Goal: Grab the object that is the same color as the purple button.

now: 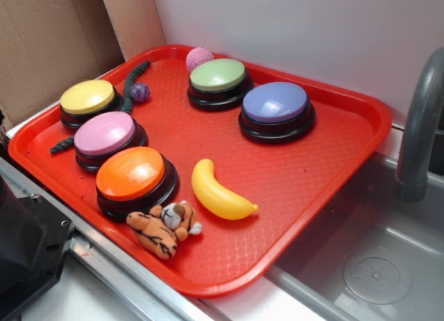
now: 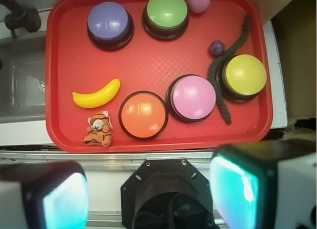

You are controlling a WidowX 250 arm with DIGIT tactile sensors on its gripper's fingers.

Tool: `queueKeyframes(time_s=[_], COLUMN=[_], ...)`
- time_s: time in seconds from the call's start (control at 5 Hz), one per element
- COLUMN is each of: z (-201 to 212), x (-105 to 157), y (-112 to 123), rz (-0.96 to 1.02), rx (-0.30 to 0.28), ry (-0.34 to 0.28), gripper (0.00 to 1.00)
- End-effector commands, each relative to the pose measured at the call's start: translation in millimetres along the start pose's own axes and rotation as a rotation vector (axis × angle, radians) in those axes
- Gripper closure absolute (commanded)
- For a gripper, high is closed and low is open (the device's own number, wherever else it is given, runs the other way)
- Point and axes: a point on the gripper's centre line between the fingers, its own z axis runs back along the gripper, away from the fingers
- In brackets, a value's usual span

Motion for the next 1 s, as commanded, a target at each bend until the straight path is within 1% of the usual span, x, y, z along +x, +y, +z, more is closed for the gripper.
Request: queueKeyframes(time_s=[0.0,0.2,0.4,0.6,0.8], z=[0.0,-15.7,-33.0,-54.6,-72.4], x=[0.0,17.9,42.5,65.8,86.2], y=[0.0,26.3,46.2,73.6,91.9], rz=[0.0,-0.125,-0.263,-0.433,-0.513], rx=[0.0,0.006,0.031,0.05,0.1], ry=[0.0,-0.008,0.035,-0.007,-0.017], gripper=[0.0,0.0,0.0,0.0,0.0])
